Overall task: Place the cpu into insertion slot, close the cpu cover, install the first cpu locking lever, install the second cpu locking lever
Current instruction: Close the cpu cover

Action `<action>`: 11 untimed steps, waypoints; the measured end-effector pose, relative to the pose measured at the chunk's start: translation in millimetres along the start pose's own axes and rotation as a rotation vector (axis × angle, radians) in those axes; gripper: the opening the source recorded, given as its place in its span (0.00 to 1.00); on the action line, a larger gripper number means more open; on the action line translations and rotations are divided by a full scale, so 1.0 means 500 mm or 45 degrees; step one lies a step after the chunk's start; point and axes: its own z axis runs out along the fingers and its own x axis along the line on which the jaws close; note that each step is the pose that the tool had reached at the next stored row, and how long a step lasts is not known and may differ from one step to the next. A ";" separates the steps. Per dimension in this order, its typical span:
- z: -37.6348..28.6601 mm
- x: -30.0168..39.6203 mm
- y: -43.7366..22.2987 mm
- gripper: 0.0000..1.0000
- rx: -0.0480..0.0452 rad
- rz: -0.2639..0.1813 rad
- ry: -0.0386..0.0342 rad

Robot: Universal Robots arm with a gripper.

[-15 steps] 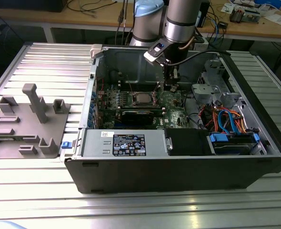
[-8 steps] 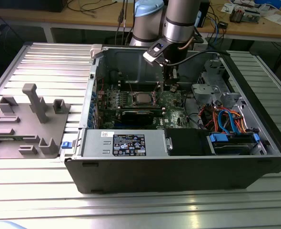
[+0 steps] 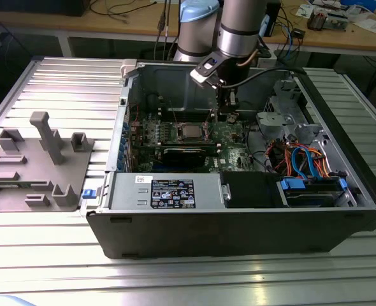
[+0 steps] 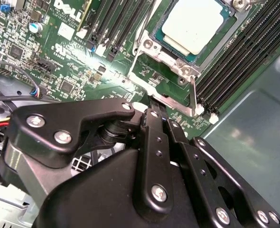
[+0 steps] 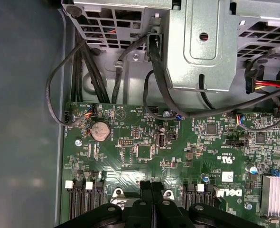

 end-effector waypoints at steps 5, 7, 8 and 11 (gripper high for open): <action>0.001 0.000 -0.004 0.11 0.000 0.000 0.0001; 0.001 0.000 -0.006 0.11 0.000 0.000 -0.0001; 0.001 0.000 -0.007 0.11 0.000 0.000 -0.0001; 0.001 0.001 -0.012 0.11 0.000 0.000 0.0001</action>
